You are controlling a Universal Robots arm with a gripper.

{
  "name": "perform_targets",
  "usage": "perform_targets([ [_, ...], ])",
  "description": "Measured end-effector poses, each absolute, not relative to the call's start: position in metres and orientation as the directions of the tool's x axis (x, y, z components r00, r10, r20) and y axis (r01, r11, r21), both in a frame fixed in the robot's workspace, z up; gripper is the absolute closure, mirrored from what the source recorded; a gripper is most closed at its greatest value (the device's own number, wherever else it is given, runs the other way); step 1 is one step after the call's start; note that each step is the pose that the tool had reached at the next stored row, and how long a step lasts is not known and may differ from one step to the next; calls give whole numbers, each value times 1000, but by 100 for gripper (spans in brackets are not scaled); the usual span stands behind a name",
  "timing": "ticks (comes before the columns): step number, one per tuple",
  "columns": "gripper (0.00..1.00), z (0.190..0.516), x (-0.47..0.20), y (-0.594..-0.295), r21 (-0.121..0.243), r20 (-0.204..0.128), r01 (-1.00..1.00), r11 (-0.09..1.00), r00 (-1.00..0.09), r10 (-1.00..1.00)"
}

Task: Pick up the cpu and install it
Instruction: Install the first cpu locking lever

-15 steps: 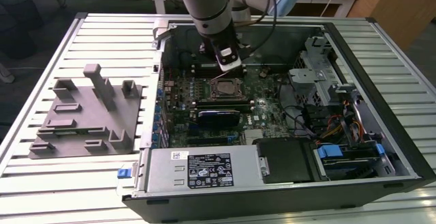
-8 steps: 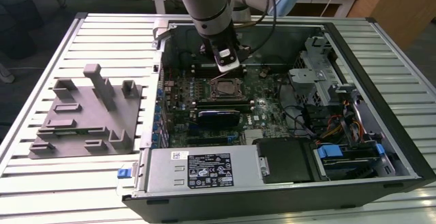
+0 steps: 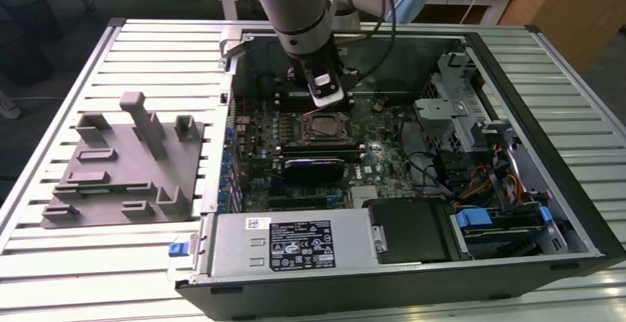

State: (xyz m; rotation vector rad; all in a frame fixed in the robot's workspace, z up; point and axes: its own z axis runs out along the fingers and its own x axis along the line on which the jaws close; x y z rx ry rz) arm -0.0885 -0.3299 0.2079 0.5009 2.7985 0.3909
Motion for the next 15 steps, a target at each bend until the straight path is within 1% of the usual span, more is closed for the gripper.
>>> perform_targets([
  [15, 89, 198, -89, -329, 302, -210, 250, 920, -924, 320],
])
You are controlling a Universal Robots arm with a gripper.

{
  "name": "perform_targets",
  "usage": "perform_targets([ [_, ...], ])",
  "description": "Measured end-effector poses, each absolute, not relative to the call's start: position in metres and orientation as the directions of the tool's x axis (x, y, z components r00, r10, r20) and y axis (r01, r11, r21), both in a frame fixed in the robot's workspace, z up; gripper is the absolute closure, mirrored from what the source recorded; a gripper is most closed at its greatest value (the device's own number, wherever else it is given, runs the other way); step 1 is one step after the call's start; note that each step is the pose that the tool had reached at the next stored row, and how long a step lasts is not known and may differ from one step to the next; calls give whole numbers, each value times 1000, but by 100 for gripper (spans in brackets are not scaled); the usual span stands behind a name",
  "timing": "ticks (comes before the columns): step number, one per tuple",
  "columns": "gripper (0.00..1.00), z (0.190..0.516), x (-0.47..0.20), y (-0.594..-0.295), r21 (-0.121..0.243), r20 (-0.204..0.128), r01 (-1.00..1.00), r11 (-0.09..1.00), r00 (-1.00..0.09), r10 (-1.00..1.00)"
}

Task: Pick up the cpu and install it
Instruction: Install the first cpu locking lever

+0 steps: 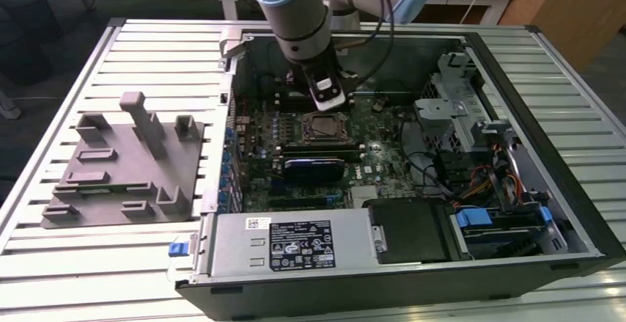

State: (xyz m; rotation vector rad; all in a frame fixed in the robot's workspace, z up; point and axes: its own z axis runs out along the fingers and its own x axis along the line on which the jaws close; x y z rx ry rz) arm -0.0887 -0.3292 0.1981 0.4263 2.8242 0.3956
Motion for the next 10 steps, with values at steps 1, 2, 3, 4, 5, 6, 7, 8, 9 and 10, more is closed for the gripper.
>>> perform_targets([
  [1, 89, 198, -89, -329, 302, -210, 249, 920, -924, 318],
  [2, 89, 197, -89, -329, 302, -210, 248, 921, -925, 317],
  [3, 89, 196, -89, -329, 301, -210, 247, 921, -925, 316],
  [4, 89, 196, -89, -329, 300, -209, 247, 921, -925, 316],
  [5, 89, 195, -89, -329, 300, -209, 247, 922, -926, 316],
  [6, 89, 194, -89, -329, 299, -209, 246, 922, -926, 315],
  [7, 89, 193, -89, -329, 298, -209, 246, 922, -926, 315],
  [8, 89, 193, -90, -329, 296, -208, 246, 923, -926, 314],
  [9, 89, 192, -90, -329, 294, -208, 246, 924, -926, 313],
  [10, 89, 191, -90, -329, 292, -208, 246, 924, -927, 313],
])
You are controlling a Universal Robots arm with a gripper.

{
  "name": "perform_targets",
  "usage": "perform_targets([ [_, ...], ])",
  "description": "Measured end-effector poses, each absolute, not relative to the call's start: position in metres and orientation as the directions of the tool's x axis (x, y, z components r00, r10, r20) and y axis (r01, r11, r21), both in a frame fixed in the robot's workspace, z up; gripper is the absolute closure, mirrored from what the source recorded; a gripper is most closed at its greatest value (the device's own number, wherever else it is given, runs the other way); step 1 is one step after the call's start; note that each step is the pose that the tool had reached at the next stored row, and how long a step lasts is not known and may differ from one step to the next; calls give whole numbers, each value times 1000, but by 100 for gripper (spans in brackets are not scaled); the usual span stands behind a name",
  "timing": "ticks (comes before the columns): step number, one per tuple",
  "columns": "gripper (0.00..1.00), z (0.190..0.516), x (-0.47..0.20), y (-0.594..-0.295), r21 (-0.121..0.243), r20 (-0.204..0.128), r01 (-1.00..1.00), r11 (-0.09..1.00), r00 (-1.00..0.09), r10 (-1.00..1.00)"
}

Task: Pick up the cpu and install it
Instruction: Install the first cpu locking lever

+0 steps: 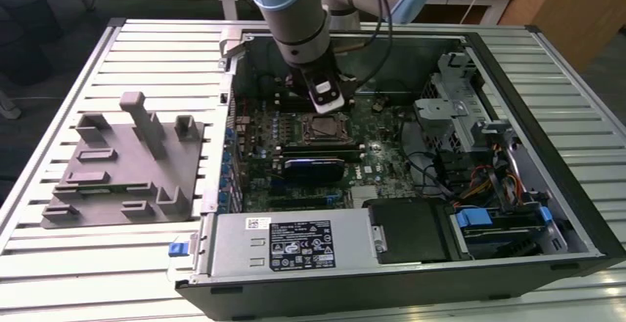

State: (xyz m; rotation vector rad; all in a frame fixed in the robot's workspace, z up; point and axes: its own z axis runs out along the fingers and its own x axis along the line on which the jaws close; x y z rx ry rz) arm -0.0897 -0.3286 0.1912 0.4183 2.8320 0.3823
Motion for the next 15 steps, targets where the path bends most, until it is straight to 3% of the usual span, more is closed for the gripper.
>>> perform_targets([
  [9, 89, 187, -90, -329, 257, -214, 247, 935, -928, 304],
  [15, 89, 187, -90, -329, 255, -214, 246, 935, -929, 303],
])
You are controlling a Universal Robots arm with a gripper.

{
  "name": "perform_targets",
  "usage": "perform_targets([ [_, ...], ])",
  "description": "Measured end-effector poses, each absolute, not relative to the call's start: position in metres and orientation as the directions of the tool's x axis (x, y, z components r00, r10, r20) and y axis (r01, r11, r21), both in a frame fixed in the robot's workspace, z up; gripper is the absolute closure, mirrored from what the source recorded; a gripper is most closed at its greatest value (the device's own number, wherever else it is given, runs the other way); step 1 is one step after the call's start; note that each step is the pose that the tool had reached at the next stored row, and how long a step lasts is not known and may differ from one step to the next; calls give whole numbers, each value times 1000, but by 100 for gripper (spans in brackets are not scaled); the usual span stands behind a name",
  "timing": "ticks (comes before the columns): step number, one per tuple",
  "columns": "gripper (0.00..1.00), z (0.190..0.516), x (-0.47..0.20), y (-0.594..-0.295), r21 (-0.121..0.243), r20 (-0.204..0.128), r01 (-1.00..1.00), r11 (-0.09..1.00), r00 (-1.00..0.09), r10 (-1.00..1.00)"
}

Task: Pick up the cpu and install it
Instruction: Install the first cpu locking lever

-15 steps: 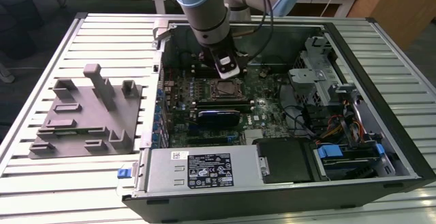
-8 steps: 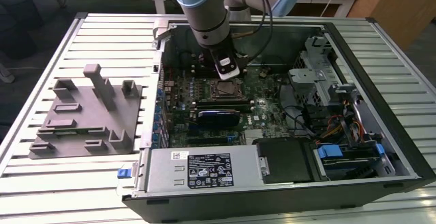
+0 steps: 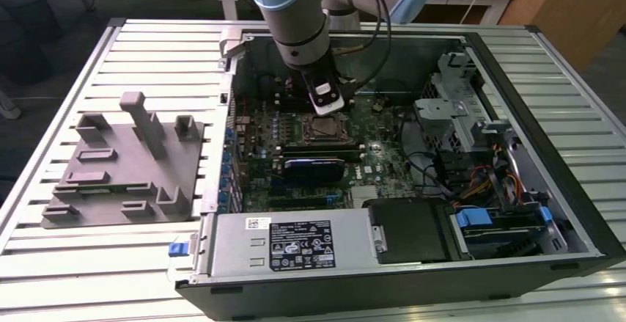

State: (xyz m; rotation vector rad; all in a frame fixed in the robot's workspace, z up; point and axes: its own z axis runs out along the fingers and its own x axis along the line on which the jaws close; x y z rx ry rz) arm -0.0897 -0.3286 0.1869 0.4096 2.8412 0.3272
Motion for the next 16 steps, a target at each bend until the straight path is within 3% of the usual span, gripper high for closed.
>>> perform_targets([
  [16, 89, 189, -90, -329, 271, -209, 246, 930, -929, 307],
])
